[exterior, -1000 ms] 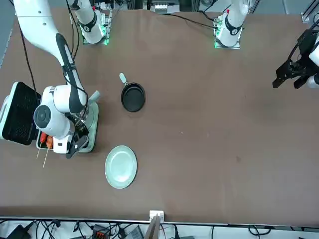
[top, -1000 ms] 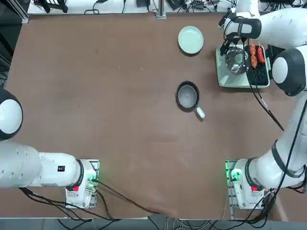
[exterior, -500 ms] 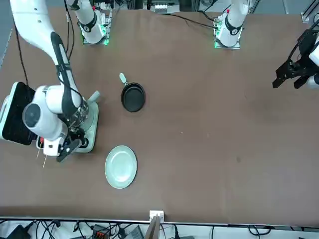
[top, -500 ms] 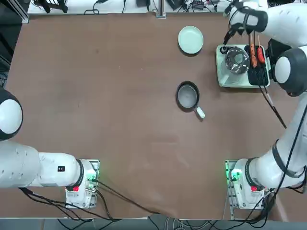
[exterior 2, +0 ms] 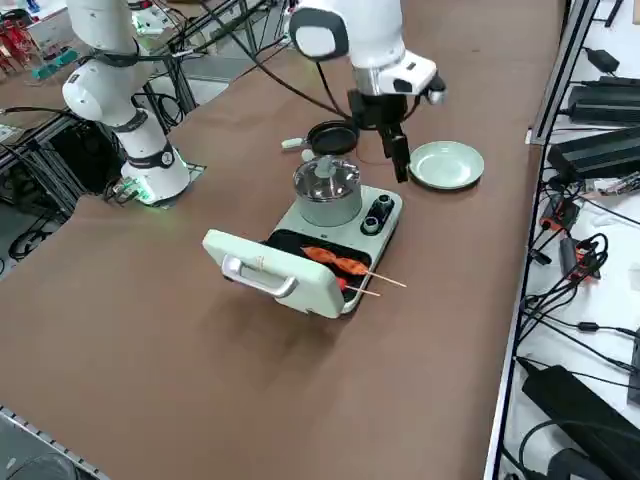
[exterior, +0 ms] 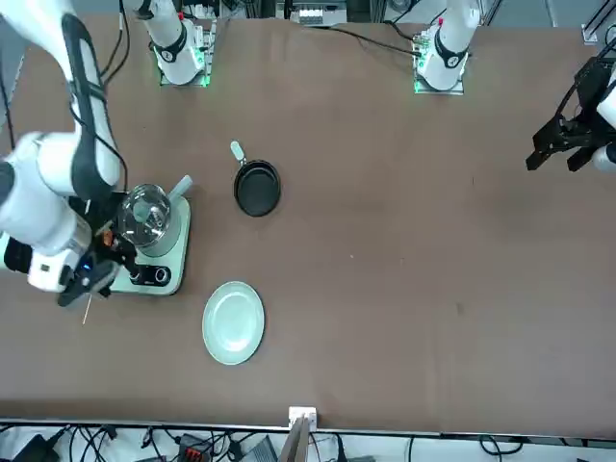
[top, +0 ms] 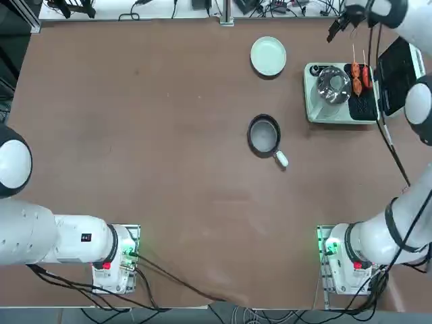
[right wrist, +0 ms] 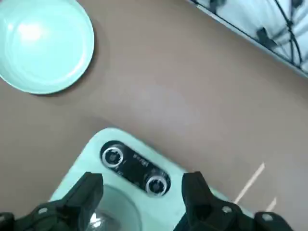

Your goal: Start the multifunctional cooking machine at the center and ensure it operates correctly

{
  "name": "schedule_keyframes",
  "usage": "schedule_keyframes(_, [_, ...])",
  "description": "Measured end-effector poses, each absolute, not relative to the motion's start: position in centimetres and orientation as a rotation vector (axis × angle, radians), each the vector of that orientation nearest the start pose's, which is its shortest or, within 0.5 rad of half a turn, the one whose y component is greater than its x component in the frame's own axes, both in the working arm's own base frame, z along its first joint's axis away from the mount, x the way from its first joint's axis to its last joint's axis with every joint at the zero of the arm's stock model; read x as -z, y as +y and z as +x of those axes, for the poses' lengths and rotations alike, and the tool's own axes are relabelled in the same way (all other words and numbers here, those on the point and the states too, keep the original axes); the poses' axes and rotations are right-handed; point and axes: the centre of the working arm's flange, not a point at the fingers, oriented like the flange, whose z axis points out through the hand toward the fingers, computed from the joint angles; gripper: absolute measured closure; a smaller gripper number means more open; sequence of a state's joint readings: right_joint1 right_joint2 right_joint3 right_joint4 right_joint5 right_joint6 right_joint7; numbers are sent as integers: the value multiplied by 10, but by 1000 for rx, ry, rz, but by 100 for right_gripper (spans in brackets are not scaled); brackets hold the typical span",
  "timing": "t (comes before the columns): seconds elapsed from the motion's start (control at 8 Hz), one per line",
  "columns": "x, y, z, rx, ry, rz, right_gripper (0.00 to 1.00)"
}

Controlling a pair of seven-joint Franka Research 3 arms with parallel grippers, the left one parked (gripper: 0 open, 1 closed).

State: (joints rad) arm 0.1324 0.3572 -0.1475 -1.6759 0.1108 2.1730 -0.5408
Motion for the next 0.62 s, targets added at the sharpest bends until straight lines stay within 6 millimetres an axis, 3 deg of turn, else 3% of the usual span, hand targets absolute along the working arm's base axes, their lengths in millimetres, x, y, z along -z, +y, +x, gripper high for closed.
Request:
schedule_keyframes(0.25, [-462,3,651,217,-398,-3069,0])
schedule_keyframes(0.62, [-498,11,632,176,48,-3062,0])
